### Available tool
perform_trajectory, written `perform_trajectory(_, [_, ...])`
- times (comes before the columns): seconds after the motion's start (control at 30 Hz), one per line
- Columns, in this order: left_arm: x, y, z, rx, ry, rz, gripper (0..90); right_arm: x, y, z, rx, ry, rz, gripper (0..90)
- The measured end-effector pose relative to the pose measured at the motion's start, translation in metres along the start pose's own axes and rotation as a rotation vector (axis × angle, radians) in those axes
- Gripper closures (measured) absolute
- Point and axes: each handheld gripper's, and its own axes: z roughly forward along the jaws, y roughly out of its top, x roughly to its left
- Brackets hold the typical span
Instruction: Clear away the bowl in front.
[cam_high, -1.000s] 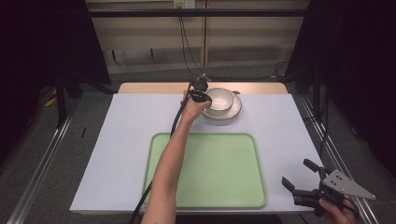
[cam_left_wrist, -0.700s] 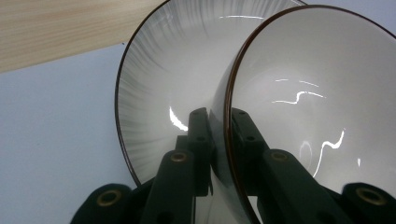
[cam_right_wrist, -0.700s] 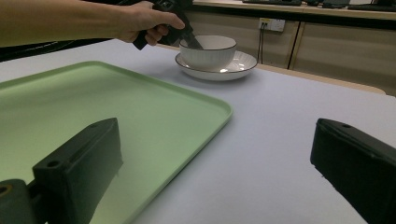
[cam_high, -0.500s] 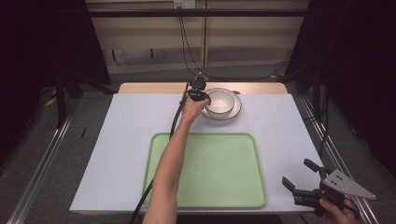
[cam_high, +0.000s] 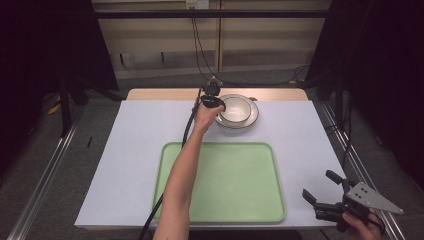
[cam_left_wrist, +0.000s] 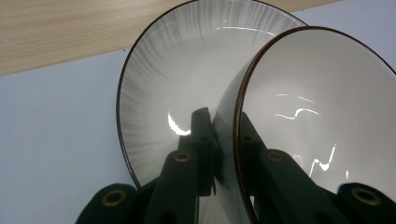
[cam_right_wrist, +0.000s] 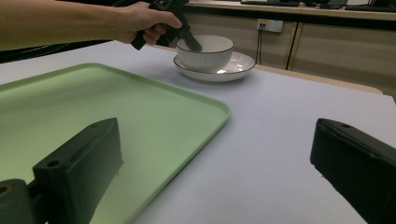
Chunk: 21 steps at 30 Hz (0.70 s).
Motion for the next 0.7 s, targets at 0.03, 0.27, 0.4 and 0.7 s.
perform_trajectory(0.03, [0.002,0.000,-0.001,0.010,0.002,0.009,82.5,0.000,0.000,0.000,0.001,0.000,0.002,1.9])
perform_trajectory(0.27, [0.000,-0.001,-0.003,0.000,0.003,0.005,82.4,0.001,0.000,0.000,-0.001,-0.002,0.004,1.9])
perform_trajectory(0.4, [0.000,-0.001,-0.003,0.012,-0.003,0.017,82.4,0.000,0.000,0.000,0.002,0.000,0.003,1.9])
perform_trajectory(0.7, [-0.002,0.001,-0.011,-0.014,-0.011,0.002,82.3,0.001,0.000,0.000,0.000,0.002,0.003,1.9])
